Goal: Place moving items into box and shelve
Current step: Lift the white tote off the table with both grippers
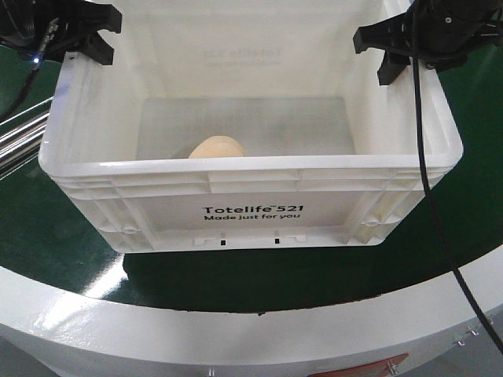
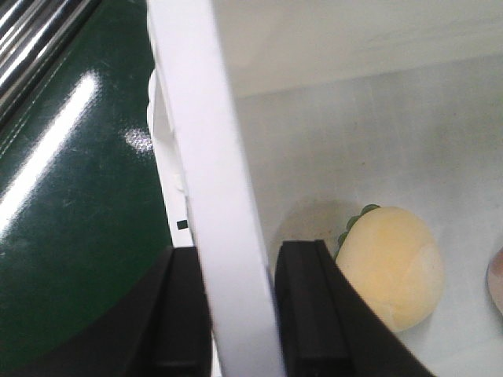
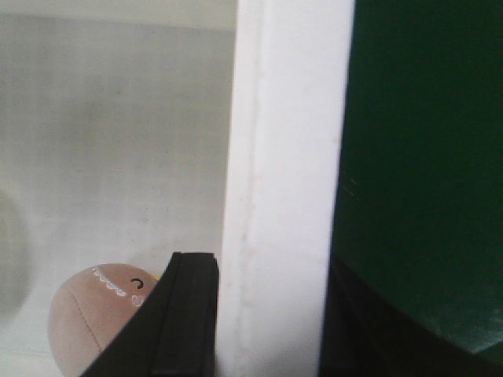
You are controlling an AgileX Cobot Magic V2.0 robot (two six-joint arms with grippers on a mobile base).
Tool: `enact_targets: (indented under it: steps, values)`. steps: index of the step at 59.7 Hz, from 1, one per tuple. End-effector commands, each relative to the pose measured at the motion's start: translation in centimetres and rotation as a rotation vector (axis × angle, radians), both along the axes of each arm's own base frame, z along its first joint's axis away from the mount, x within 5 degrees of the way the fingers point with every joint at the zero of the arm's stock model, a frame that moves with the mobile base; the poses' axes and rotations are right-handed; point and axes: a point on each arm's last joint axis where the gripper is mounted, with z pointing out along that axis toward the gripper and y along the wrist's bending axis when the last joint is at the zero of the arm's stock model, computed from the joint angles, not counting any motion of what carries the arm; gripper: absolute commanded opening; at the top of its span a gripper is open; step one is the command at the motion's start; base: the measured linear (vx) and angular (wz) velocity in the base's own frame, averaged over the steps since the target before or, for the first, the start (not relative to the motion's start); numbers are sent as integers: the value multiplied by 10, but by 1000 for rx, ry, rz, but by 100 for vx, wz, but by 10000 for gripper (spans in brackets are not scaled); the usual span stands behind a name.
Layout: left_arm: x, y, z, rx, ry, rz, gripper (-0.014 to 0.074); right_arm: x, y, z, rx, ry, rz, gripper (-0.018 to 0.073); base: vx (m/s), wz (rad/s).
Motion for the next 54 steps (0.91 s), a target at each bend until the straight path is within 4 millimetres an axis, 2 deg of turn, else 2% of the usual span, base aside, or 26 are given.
enact_targets:
  steps: [1,24,31,54]
  values:
    - [-15,5,45,-42,-225,17,-3,-18,-15,42,-33,-153,-29,-5,0,0]
    - [-17,5,47,-42,-226,16,-3,-43,-24,77,-41,-295,-43,-5,0,0]
    - [-17,5,47,-42,-223,16,-3,-45,-25,78,-46,-294,-45,-5,0,0]
    - [-34,8,67,-55,-310,22,-3,-46,-22,77,-15,-283,-37,-5,0,0]
